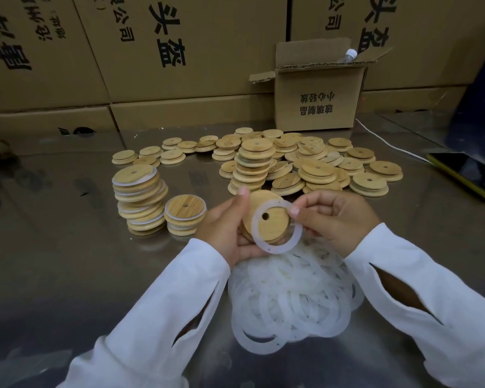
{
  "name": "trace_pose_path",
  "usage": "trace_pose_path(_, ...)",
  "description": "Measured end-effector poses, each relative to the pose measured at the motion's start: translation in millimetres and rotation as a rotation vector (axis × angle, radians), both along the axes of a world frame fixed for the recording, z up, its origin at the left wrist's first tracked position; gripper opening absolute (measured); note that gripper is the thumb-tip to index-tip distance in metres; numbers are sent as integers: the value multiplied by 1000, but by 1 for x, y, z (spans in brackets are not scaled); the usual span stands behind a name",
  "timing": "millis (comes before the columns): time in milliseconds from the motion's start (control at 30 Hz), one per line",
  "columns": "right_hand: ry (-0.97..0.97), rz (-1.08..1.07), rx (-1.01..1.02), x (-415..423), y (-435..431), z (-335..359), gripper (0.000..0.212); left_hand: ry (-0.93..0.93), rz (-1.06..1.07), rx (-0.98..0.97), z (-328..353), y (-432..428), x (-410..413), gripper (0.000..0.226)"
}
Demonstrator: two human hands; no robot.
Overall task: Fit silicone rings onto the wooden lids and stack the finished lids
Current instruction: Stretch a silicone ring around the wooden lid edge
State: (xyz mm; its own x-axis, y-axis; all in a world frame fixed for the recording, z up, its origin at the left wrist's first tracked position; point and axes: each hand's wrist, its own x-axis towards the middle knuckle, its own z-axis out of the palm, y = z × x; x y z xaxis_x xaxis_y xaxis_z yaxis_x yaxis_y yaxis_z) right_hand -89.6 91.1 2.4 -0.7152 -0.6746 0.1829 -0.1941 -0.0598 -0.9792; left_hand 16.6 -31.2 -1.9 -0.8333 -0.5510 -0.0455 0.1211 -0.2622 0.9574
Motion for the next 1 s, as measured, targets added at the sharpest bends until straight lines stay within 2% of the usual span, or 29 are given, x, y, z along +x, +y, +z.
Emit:
trace_pose_path(100,12,-73,-101,2,-2,1,15,37,-20,-224,-4,7,1,10)
trace_pose_path(233,29,-109,-177,6,-2,4,13,92,-79,-351,-6,14,2,12)
trace_pose_path(700,106,-127,-158,10,-1,7,11,95,-129,-329,-6,15,2,22)
trace_pose_path(1000,64,-110,-162,10,1,10,10,102,-143,-274,-2,15,1,23)
